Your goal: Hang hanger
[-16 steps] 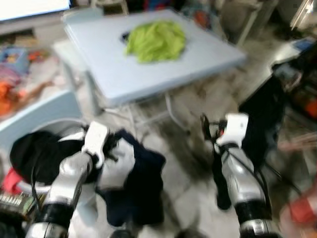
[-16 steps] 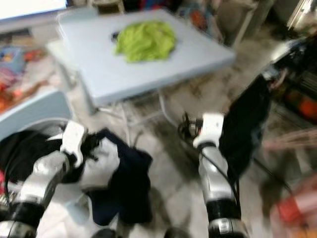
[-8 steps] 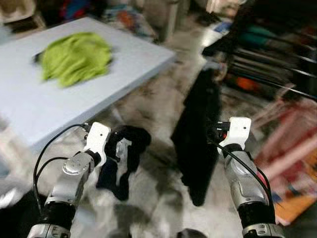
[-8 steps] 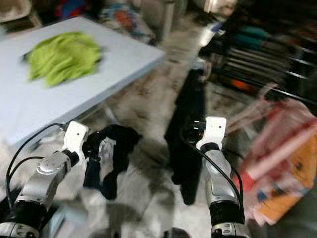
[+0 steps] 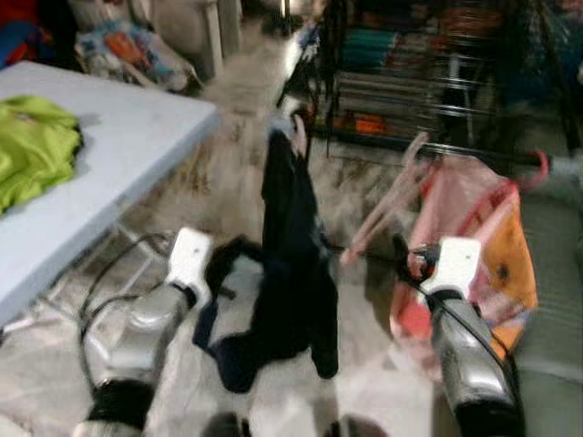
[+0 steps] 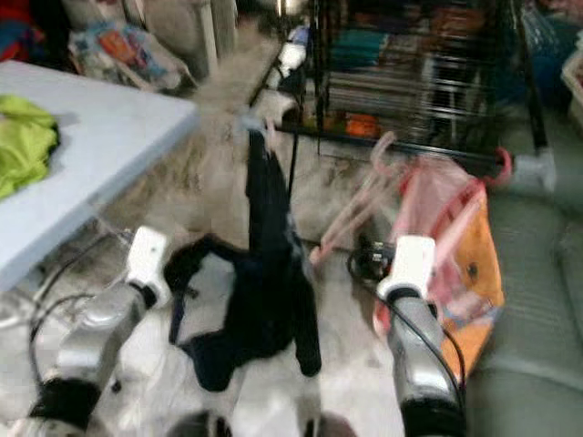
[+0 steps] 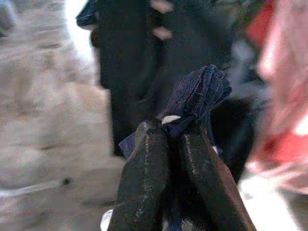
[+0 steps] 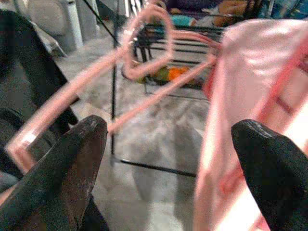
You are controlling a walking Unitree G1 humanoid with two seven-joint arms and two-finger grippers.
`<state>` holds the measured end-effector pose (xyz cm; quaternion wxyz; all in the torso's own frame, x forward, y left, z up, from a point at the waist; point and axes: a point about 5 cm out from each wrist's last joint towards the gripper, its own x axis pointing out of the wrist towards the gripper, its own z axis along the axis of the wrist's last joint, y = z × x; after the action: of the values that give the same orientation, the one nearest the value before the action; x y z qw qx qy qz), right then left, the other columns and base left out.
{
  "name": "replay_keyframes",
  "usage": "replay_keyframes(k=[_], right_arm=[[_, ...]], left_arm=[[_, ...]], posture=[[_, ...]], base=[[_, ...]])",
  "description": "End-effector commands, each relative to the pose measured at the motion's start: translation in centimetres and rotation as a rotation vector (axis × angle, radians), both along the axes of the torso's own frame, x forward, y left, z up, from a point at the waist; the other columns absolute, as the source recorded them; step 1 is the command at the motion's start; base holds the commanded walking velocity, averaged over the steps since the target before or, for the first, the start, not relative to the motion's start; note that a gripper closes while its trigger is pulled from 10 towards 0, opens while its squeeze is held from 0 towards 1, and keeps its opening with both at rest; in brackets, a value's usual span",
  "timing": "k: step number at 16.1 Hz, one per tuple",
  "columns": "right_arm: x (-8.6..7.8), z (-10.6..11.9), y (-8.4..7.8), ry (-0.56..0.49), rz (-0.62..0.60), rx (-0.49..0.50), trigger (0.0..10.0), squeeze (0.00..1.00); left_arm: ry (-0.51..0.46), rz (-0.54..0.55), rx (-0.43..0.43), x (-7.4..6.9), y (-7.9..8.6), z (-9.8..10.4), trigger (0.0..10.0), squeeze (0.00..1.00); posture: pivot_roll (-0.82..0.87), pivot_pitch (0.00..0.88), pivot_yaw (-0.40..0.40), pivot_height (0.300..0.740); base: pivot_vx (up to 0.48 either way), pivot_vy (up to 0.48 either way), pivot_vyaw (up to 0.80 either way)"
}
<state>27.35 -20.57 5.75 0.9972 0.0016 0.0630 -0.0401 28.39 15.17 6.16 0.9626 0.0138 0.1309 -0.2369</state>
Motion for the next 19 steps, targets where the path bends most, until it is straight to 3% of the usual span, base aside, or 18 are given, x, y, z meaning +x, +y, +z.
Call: replay_keyframes(k=[1,6,16,19], right_arm=[[0.7,0.9,1.1,-0.029,0.047,0.002,10.0,0.0],[2.5,2.3,1.7,-0.067,0.076,-0.004,10.0,0.0],[2.0,1.8,2.2,-0.057,0.079,0.003,10.0,0.0],[2.1,1.9,2.2,-0.059,0.085,0.002,10.0,0.0]], left_arm=[[-0.039,0.025,0.005,0.6,1.1,1.2,10.0,0.0],[-0.035,0.024,0.018,0.9,1.6,1.4,10.0,0.0],[-0.041,0.021,0.041,1.0,1.2,1.3,10.0,0.0],[-0.086,0.033,0.032,1.1,1.0,1.8,10.0,0.0]], posture=[[-0.02,0.0,0.002,0.74],[-0.02,0.0,0.006,0.74],[-0.03,0.0,0.002,0.74],[-0.03,0.0,-0.001,0.74]], base=[[0.0,0.48,0.0],[0.0,0.48,-0.8],[0.0,0.435,-0.8],[0.0,0.101,-0.43]])
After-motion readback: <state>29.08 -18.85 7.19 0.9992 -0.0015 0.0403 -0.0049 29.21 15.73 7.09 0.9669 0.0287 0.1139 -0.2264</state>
